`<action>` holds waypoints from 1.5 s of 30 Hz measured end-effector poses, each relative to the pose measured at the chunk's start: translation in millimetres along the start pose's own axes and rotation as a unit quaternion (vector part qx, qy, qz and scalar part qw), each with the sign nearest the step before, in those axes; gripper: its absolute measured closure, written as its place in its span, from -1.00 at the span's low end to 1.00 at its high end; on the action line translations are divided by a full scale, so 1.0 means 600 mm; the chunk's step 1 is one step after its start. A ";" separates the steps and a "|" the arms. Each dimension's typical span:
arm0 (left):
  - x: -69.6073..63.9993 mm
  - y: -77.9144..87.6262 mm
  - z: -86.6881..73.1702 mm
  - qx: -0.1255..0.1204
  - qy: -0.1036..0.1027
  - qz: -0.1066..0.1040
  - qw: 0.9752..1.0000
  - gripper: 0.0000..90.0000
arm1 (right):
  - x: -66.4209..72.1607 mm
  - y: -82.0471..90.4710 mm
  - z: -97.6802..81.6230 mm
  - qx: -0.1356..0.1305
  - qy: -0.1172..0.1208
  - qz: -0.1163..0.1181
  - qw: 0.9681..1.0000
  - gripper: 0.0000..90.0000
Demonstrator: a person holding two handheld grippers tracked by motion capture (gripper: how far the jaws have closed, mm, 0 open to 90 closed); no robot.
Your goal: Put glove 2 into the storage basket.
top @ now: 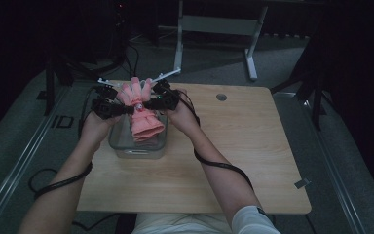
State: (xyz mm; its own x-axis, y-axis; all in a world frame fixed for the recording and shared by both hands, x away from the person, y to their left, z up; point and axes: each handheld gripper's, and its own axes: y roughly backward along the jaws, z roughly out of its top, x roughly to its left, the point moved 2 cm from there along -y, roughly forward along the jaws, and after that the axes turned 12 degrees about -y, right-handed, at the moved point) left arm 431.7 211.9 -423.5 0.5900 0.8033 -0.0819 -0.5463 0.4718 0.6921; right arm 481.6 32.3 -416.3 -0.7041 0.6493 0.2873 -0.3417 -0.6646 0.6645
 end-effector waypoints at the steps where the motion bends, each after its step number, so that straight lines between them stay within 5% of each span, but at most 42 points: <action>1: 0.000 -0.006 -0.002 0.004 0.001 0.001 1.000 0.79 | -0.004 -0.004 -0.002 0.004 -0.001 -0.003 1.000 0.65; 16: 0.034 -0.087 -0.053 0.047 0.042 -0.012 0.998 0.78 | -0.046 -0.091 -0.043 0.057 -0.039 -0.001 0.998 0.64; 25: 0.061 -0.109 -0.075 0.048 0.079 -0.029 0.995 0.77 | -0.065 -0.124 -0.049 0.070 -0.058 -0.003 0.996 0.62; 45: 0.061 -0.120 -0.077 0.084 0.065 0.013 0.994 0.70 | -0.076 -0.139 -0.041 0.088 -0.074 -0.030 0.993 0.60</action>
State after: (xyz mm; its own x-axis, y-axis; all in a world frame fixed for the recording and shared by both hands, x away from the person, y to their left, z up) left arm 465.1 224.0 -509.7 0.4889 0.8600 -0.1462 -0.4470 0.3909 0.8046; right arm 527.3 49.0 -501.8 -0.5820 0.7417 0.3335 -0.2565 -0.5566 0.7902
